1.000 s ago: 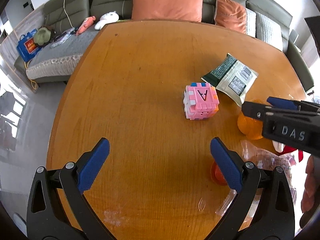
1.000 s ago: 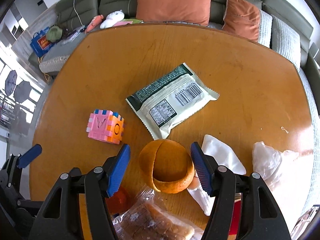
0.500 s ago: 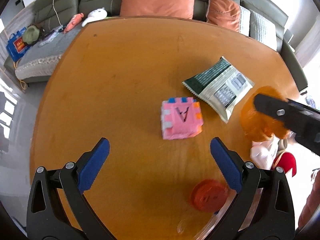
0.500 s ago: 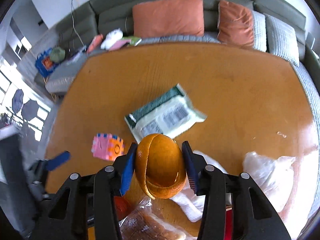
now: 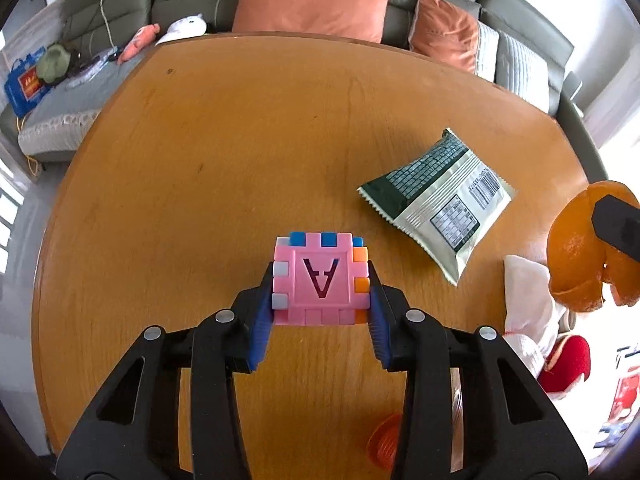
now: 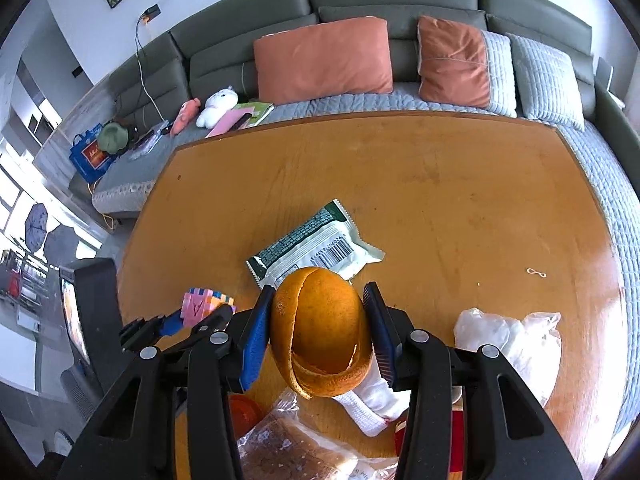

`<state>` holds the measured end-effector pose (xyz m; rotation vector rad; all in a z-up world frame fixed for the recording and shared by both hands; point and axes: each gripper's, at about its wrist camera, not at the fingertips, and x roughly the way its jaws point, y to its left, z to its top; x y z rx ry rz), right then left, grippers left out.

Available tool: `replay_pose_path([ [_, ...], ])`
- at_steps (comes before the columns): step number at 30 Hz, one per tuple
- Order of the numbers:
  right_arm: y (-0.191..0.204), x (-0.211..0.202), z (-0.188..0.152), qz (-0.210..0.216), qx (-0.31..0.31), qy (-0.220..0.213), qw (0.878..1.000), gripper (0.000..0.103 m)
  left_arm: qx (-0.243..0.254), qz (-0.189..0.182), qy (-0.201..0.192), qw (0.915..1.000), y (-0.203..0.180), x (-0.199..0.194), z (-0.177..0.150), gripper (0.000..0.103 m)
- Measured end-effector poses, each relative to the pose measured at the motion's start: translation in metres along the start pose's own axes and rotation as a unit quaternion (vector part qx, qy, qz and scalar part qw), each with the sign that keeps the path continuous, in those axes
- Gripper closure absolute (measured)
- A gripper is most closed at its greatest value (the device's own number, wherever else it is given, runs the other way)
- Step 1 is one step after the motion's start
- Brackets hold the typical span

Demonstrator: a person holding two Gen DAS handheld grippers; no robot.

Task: Collect trash
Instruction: 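Grasp the pink letter block with the left tool while the right tool grasps the orange peel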

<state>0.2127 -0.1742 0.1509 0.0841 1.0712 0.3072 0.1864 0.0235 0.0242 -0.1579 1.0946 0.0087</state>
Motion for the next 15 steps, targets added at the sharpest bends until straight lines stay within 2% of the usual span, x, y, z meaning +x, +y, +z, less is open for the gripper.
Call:
replay_pose_path([
  [7,0.037,-0.005,-0.006,0.003,-0.017,0.003,1.000,0.056,-0.020,-0.001,-0.018,0.9997,0.030,-0.030,-0.013,0.063],
  [15,0.115,-0.005,-0.015,0.024,-0.059,0.002,0.998,0.056,-0.047,0.015,-0.041,0.9979,0.082,-0.074,-0.038,0.063],
])
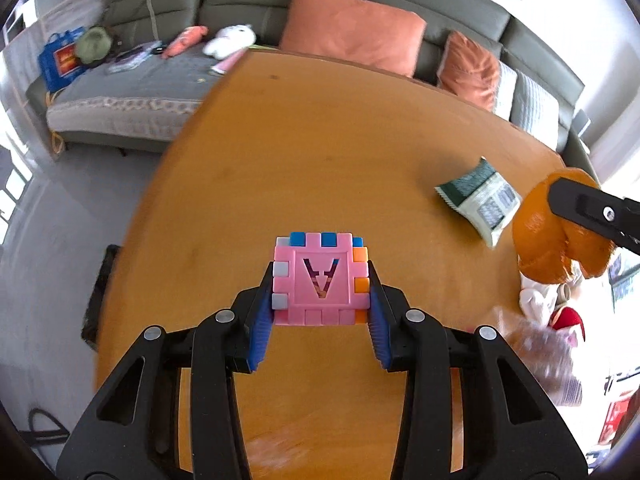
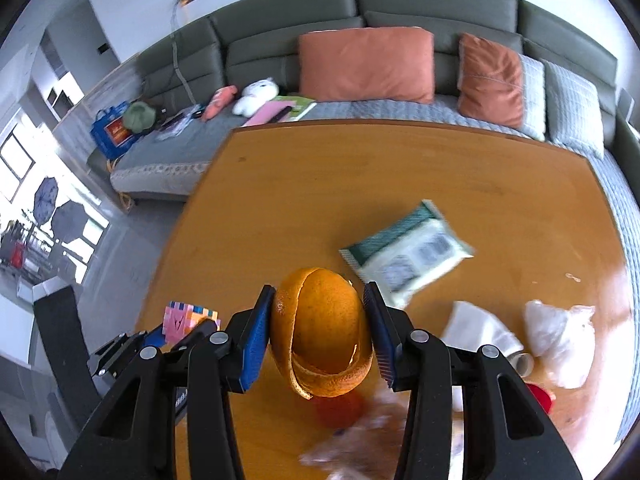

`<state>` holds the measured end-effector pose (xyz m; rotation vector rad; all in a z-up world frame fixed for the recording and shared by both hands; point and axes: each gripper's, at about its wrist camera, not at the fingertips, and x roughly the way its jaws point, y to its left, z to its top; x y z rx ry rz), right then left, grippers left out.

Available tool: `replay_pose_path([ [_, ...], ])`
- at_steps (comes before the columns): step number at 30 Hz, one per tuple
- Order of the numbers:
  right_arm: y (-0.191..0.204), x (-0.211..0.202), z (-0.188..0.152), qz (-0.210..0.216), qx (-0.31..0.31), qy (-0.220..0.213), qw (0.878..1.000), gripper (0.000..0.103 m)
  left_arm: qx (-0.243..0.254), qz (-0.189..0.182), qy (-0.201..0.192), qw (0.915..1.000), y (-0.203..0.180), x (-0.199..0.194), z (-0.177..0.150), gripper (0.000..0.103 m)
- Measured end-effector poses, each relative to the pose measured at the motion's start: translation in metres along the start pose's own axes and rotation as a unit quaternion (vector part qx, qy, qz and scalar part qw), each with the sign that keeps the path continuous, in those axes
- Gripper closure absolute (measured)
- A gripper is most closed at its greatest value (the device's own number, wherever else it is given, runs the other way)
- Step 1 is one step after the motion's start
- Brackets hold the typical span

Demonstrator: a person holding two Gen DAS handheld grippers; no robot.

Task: Collect trash
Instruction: 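Grasp the pink letter block with the left tool while the right tool grasps the orange peel, then carry both items over the black bin and open both tools to drop them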

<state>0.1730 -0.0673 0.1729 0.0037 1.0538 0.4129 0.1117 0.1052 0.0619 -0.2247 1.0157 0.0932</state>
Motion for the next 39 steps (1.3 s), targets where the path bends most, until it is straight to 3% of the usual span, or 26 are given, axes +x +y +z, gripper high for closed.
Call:
replay_pose_path([
  [15,0.177,0.031,-0.019,0.071,-0.094,0.028,0.993,0.056,-0.089,0.075,-0.030,0.9927,0.158,-0.064,-0.039,0.063],
  [27,0.316,0.080,-0.038,0.118,-0.160,0.071,0.977,0.056,-0.181,0.132,-0.016,0.9745,0.301,-0.084,-0.079,0.063],
  [36,0.408,0.127,-0.035,0.130,-0.204,0.097,0.965,0.054,-0.215,0.167,0.007,0.9623,0.377,-0.077,-0.084,0.062],
  [38,0.424,0.135,-0.033,0.131,-0.211,0.101,0.963,0.050,-0.219,0.175,0.013,0.9598,0.391,-0.071,-0.079,0.051],
  [39,0.433,0.138,-0.031,0.129,-0.215,0.098,0.963,0.048,-0.223,0.183,0.016,0.9574,0.396,-0.070,-0.077,0.021],
])
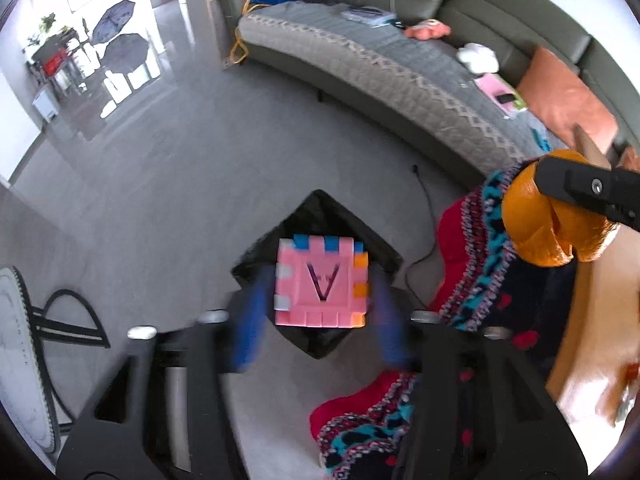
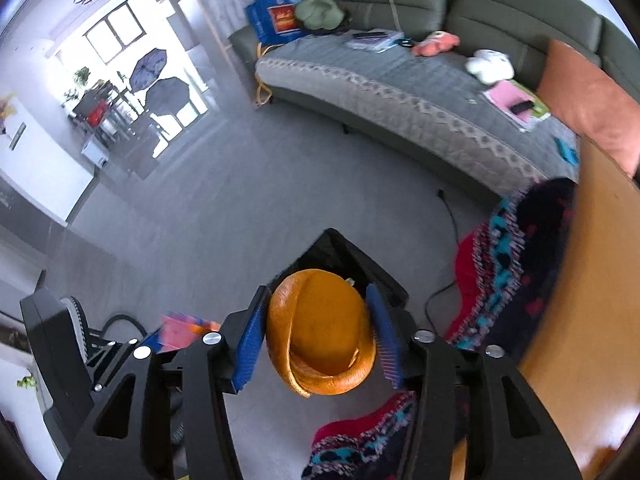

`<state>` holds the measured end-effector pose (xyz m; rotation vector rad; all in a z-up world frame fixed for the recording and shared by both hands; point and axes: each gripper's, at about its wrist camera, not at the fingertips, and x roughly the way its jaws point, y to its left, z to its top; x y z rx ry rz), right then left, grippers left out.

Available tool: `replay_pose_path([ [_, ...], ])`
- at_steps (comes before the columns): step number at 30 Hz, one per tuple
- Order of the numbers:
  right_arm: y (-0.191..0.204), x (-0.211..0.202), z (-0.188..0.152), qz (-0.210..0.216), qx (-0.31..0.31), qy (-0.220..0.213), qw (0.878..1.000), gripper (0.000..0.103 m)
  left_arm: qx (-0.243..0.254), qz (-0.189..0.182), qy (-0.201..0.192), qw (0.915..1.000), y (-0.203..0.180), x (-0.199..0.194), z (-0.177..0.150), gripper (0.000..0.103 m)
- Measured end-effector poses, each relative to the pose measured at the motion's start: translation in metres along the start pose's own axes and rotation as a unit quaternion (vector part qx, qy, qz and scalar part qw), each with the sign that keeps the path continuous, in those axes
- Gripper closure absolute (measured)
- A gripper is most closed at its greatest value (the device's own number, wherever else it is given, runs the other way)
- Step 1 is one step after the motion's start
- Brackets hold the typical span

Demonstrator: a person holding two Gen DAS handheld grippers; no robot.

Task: Collect trash
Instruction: 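Carry both items over the black bin and open both tools to drop them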

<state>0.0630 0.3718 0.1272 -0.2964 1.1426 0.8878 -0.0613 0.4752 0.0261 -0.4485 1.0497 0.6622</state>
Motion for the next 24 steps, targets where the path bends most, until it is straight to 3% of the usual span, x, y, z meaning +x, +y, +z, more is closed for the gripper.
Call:
replay_pose_path([
  [1,0.005,0.002,0.005,-0.005,-0.006,-0.005,1.000,0.046,-0.006,0.012,-0.002,0.9999,0.004,0.002,0.006,0.006],
  [5,0.014,-0.002,0.014,-0.011,-0.026,-0.028,0.999,0.040,-0.017,0.023,-0.013,0.9995,0.016,0.001,0.015,0.006],
  [9,0.008,-0.009,0.013,0.012,-0.013,-0.032,0.999,0.035,-0.037,0.018,-0.004,0.9991,0.024,0.002,0.010,0.006],
  [18,-0.005,-0.034,-0.002,0.000,-0.004,-0.045,0.999,0.035,-0.050,0.007,-0.012,0.9987,0.021,-0.012,0.001,0.006],
  [24,-0.032,-0.066,-0.022,-0.017,0.016,-0.070,0.997,0.035,-0.031,-0.009,-0.022,0.9992,-0.002,-0.033,-0.008,0.006],
])
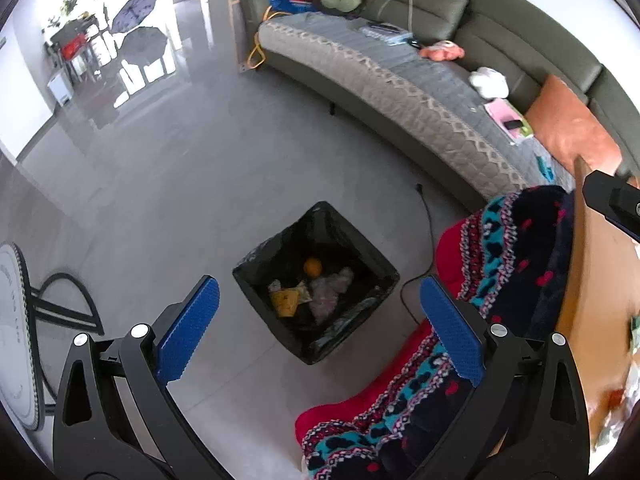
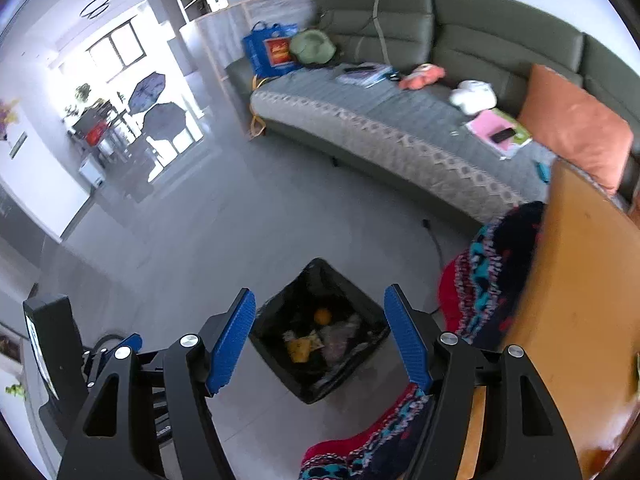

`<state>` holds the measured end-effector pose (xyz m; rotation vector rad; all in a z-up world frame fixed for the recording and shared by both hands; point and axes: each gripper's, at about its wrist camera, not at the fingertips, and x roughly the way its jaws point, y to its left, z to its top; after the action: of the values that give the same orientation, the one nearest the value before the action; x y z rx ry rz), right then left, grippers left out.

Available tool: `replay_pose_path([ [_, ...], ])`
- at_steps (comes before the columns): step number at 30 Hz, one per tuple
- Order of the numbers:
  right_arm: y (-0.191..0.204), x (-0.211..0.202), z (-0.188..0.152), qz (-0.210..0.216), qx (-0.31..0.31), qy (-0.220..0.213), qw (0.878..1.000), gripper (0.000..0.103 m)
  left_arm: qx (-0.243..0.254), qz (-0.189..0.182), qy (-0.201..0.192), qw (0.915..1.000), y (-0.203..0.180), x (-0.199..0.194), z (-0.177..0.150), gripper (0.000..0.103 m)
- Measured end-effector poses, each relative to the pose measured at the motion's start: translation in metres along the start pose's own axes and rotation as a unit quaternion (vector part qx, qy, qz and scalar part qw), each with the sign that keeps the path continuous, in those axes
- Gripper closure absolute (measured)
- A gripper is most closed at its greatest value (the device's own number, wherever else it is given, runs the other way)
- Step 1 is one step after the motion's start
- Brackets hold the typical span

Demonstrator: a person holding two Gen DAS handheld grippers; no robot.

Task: Collect trash
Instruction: 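Carry both items over the black bin and open both tools to drop them, then grasp the orange round cap with the left tool while the right tool grasps the bread bag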

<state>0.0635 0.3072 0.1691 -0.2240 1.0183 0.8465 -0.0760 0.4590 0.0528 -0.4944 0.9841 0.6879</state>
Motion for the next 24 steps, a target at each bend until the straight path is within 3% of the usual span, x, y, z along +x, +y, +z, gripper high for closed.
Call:
replay_pose_path([
  [12,-0.092,-0.092,-0.045,-0.043,0.058,-0.046,0.996,0.035,0.087,-0.058,-0.013,0.9945,-0.105,-0.044,-0.038,0.006],
  [24,-0.218,-0.178,-0.126,-0.113,0.136,-0.051,0.983,0.035,0.205,-0.126,0.001,0.9705,-0.241,-0.076,-0.116,0.006],
])
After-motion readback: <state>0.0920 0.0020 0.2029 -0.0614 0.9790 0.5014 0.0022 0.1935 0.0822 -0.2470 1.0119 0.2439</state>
